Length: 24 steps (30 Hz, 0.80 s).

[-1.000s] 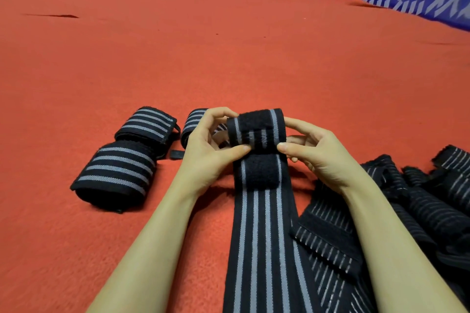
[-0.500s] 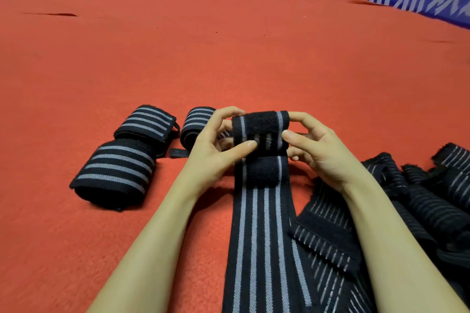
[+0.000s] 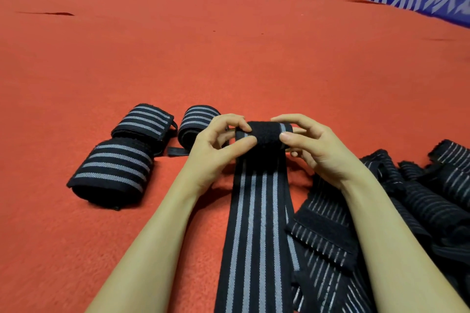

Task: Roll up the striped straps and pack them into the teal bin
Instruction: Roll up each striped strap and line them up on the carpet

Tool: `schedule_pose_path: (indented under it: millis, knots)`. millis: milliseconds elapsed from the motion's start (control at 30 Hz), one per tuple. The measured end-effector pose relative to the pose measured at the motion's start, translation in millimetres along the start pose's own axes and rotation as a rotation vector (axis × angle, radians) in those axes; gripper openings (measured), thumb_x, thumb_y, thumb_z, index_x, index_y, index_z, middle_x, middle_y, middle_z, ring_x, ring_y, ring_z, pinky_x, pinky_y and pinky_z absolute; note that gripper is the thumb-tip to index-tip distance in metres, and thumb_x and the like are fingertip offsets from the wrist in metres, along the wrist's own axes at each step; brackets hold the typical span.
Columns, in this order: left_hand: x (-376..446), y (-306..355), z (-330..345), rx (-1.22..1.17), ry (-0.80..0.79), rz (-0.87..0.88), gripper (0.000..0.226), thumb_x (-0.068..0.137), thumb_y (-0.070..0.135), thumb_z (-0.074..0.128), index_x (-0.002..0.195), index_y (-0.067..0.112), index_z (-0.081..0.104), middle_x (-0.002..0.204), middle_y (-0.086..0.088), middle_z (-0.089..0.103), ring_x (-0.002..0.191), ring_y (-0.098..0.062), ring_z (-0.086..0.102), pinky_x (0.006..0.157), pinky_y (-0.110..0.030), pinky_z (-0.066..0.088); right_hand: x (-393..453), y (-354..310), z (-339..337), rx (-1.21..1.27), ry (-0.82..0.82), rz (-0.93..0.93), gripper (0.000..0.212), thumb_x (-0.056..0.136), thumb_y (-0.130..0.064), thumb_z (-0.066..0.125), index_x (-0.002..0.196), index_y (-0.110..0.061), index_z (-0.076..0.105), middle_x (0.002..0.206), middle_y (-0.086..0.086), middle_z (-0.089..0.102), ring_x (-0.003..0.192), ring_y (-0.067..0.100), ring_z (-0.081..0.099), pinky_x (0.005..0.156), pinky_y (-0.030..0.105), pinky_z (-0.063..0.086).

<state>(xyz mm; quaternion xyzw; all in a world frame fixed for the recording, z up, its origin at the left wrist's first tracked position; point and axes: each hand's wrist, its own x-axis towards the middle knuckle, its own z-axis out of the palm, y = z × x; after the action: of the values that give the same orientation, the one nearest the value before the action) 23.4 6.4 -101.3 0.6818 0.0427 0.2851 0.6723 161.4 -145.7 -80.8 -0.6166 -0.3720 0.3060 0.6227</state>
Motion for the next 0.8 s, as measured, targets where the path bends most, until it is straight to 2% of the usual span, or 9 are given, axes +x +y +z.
schedule_pose_path:
  millis: [67,133,367,433,533,567,633,700,800]
  knots:
    - [1.3,1.2,3.0,0.031,0.023,-0.025,0.029,0.083,0.006,0.069,0.108,0.016,0.057,0.099,0.003,0.06,0.08,-0.003,0.062,0.07,-0.015,0.049,-1.4,0.3,-0.8,-0.004,-0.032,-0.038,0.039,0.072,-0.008,0.075,0.107,-0.022,0.067,0.087,-0.004,0.07,0.076,0.008,0.064,0.068,0.018,0.049]
    - [2.5,1.3,3.7,0.125,0.02,-0.037,0.037,0.085,0.006,0.067,0.119,0.013,0.055,0.103,-0.006,0.06,0.079,-0.001,0.062,0.069,-0.013,0.048,-2.0,1.6,-2.4,-0.011,-0.036,-0.07,0.041,0.071,-0.005,0.072,0.109,-0.021,0.067,0.098,-0.002,0.071,0.088,0.013,0.065,0.077,0.022,0.052]
    - [5.8,-11.5,-8.8,0.276,0.071,-0.015,0.041,0.075,0.013,0.079,0.107,0.029,0.061,0.107,0.002,0.065,0.096,-0.01,0.063,0.083,-0.023,0.052,5.6,3.9,1.2,-0.149,-0.093,-0.081,0.046,0.077,0.008,0.068,0.113,-0.02,0.064,0.114,-0.005,0.068,0.105,0.016,0.065,0.084,0.028,0.053]
    - [6.6,-18.3,-6.0,0.323,0.112,0.011,0.042,0.074,0.017,0.081,0.109,0.03,0.061,0.112,0.001,0.063,0.099,-0.011,0.062,0.085,-0.025,0.052,4.4,6.0,1.7,-0.267,-0.068,-0.074,0.047,0.077,0.0,0.071,0.117,-0.023,0.064,0.121,-0.006,0.065,0.115,0.013,0.06,0.091,0.023,0.049]
    - [8.8,-29.4,4.8,0.434,0.139,0.116,0.045,0.072,0.027,0.08,0.113,0.026,0.061,0.112,0.007,0.058,0.102,-0.008,0.059,0.086,-0.024,0.048,1.5,5.3,1.8,-0.521,0.051,-0.084,0.055,0.081,-0.006,0.072,0.13,-0.026,0.055,0.133,-0.008,0.056,0.125,0.008,0.049,0.087,0.002,0.034]
    - [8.4,-32.7,6.9,0.482,0.139,0.165,0.045,0.074,0.027,0.079,0.115,0.022,0.062,0.111,0.009,0.056,0.103,-0.007,0.057,0.087,-0.022,0.046,0.8,4.7,4.5,-0.569,0.095,-0.075,0.06,0.082,-0.009,0.072,0.135,-0.026,0.049,0.137,-0.006,0.051,0.127,0.009,0.046,0.091,0.002,0.033]
    - [4.2,-38.1,6.7,0.565,0.14,0.239,0.047,0.076,0.03,0.076,0.118,0.015,0.061,0.111,0.008,0.054,0.105,-0.005,0.053,0.088,-0.02,0.044,-6.1,7.4,13.6,-0.646,0.184,-0.052,0.065,0.084,-0.018,0.071,0.141,-0.025,0.04,0.142,-0.002,0.042,0.129,0.014,0.041,0.108,0.023,0.032]
    - [-1.5,-41.4,4.1,0.625,0.125,0.278,0.051,0.078,0.037,0.071,0.12,0.011,0.059,0.114,0.003,0.054,0.108,-0.005,0.052,0.092,-0.024,0.045,-24.5,12.7,24.2,-0.726,0.264,-0.077,0.066,0.085,-0.024,0.07,0.142,-0.024,0.037,0.14,-0.004,0.04,0.13,0.016,0.039,0.112,0.044,0.028]
    - [-4.5,-38.4,3.6,0.704,0.059,0.274,0.055,0.078,0.043,0.066,0.119,0.008,0.057,0.113,-0.002,0.053,0.106,-0.006,0.049,0.095,-0.03,0.045,-65.5,15.3,37.8,-0.779,0.266,-0.224,0.054,0.085,-0.029,0.067,0.134,-0.027,0.044,0.13,-0.013,0.046,0.123,0.009,0.041,0.108,0.044,0.027]
